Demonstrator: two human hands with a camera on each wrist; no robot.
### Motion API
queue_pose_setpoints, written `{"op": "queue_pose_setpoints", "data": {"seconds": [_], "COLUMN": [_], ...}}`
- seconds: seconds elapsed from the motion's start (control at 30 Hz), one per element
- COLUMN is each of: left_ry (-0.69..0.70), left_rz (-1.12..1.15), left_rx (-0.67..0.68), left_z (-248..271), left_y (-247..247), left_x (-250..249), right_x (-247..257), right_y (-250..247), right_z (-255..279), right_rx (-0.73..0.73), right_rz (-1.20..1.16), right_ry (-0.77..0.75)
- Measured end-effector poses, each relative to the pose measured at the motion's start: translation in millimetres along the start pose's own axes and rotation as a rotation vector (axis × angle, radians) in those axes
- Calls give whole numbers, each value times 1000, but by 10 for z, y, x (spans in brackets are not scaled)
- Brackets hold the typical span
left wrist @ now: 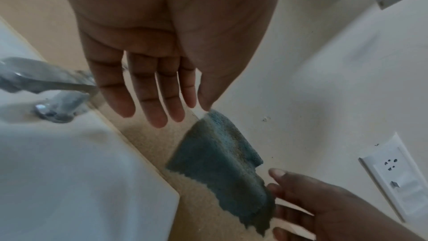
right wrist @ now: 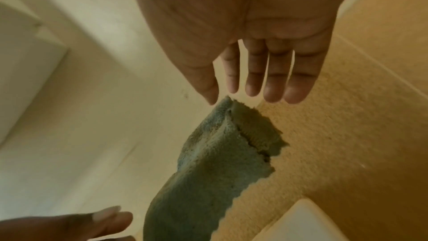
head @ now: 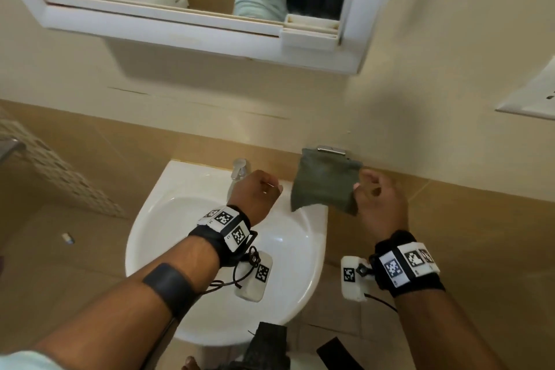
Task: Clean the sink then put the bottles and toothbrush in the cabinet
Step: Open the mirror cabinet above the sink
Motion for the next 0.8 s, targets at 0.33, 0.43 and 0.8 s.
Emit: {"op": "queue_pose_setpoints", "data": {"seconds": [0.33,0.43,0.8], "left_ry": [405,614,943], "left_rz": [-140,-147,-132], "left_rx": [-212,-284,-269], "left_z": [753,957,1677], "left_y": [-1377,-1768,-2604], "left_x": [-289,-756,-1335], "right_x": [1443,2203,3331], "right_y": [55,-207,-379], "right_z": [634,949,996], "right_rx": [-132,-291,-401], "right_rz": [-153,-158,409], "right_ry": [-432,-694,-616]}}
Point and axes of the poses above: each hand's wrist, its own z-axis away from the middle knuckle, its own y-axis out of the palm, x = y × z, the point moved 9 cm from there along -z, towards the middle knuckle, and after that the axes turned 1 degree about -y, right-handed, at the moved point
